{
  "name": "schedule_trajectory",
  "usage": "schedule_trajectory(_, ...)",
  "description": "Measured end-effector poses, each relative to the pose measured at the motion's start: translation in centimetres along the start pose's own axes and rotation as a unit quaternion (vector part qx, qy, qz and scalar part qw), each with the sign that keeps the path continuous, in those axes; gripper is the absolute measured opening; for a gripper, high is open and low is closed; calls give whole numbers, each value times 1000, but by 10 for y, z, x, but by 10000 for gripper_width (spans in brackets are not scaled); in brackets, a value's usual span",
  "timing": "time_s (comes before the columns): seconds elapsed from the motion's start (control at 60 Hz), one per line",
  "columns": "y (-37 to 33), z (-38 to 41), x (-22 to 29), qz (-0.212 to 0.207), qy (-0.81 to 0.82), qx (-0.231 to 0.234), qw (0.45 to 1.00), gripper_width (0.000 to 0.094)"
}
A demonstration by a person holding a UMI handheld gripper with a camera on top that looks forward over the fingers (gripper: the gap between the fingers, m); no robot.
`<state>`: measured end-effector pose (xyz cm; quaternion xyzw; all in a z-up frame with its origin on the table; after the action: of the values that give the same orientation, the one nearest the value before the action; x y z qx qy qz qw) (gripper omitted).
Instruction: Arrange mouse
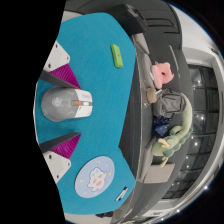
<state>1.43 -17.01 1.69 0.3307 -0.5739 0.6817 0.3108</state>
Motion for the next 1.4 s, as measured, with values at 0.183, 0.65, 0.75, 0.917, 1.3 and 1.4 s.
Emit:
schedule_trajectory(0.183,4,10,0,4,-8,22,1000,525)
schedule_trajectory(0.65,-70,-63,118,-110,-26,4,994,351)
schedule_trajectory(0.75,-69,-125,141,-120,-21,-34,992,349)
schedule_trajectory(0.917,-16,-221,100,-71,13,-77,994,360)
schedule_trajectory(1.3,5,-260,49,-13,1,-117,993,867)
schedule_trajectory(1.4,-24,-249,51,-24,10,-113,993,855)
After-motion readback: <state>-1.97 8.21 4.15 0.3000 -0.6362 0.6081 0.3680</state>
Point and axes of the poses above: the point between the fingertips, and its own axes, seen from behind it with the camera up: z to the left, x up, y forward, the way the camera looks, the point moved 6 cm from there along -y, backward, against the way the camera looks, and after that the axes turned 10 degrees about x, right-handed, at the moved point
